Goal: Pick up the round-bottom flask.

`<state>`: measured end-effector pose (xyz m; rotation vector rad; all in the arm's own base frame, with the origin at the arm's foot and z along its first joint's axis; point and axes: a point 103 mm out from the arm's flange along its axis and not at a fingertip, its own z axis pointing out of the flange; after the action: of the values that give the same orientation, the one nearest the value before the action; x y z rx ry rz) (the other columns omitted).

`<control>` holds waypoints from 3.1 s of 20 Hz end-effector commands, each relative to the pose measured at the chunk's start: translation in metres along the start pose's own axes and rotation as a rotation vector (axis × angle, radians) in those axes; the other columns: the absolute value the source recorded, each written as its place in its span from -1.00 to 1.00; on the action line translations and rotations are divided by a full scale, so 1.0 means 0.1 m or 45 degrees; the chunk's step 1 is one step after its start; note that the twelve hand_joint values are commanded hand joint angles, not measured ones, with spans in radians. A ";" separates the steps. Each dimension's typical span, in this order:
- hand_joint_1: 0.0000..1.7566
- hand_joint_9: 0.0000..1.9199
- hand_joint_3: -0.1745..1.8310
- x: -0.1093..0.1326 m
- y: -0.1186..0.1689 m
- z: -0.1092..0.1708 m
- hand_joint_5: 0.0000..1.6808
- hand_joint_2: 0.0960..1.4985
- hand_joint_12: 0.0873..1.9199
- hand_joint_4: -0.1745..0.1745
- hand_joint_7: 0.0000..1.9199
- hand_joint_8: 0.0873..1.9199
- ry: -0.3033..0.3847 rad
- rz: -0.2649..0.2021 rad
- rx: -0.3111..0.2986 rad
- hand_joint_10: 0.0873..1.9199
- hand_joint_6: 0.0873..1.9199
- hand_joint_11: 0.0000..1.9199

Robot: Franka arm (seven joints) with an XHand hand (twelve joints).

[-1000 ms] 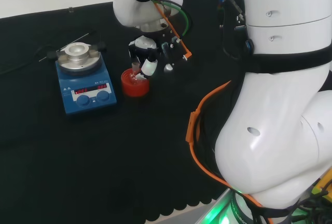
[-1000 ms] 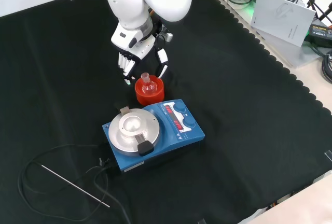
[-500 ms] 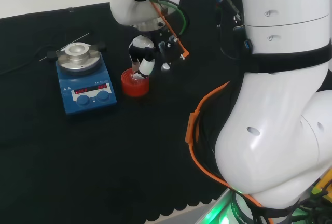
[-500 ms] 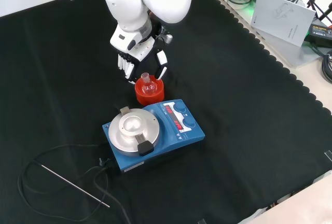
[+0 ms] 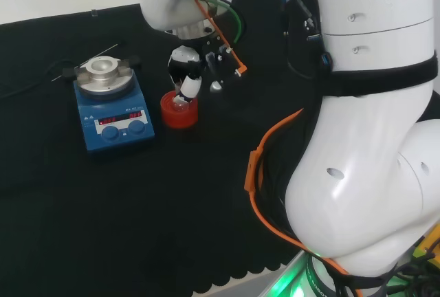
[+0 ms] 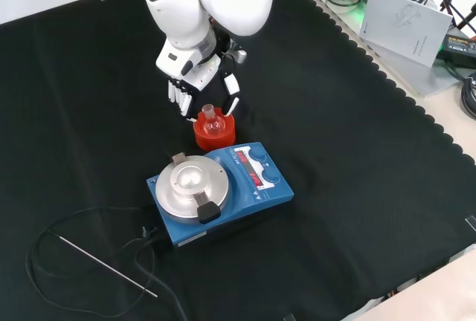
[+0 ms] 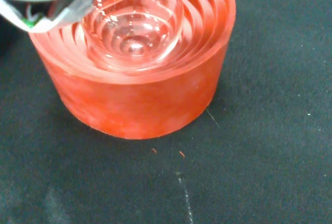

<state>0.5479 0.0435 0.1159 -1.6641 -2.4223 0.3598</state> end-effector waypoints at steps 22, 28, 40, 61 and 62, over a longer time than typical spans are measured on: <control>0.25 0.48 0.13 0.17 0.06 -0.03 0.21 -0.56 0.05 -1.00 0.41 -0.32 -0.022 -0.022 -0.018 -0.40 -0.17 0.35; 0.36 0.56 -0.12 0.16 0.05 -0.03 0.46 -0.23 0.02 -1.00 0.48 -0.41 -0.021 -0.019 -0.041 -0.49 -0.30 0.42; 0.50 0.65 -0.07 0.17 0.06 -0.07 0.43 -0.30 -0.05 -1.00 0.51 -0.48 -0.026 -0.013 -0.075 -0.60 -0.38 0.53; 0.51 0.71 0.00 0.29 -0.18 -0.48 0.45 -0.36 -0.07 -1.00 0.51 -0.44 -0.052 -0.021 -0.104 -0.66 -0.38 0.60; 0.51 0.71 0.00 0.30 -0.20 -0.50 0.45 -0.36 -0.07 -1.00 0.51 -0.44 -0.055 -0.023 -0.108 -0.66 -0.38 0.61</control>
<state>0.5414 0.0652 0.1558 -1.6878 -2.5069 0.2941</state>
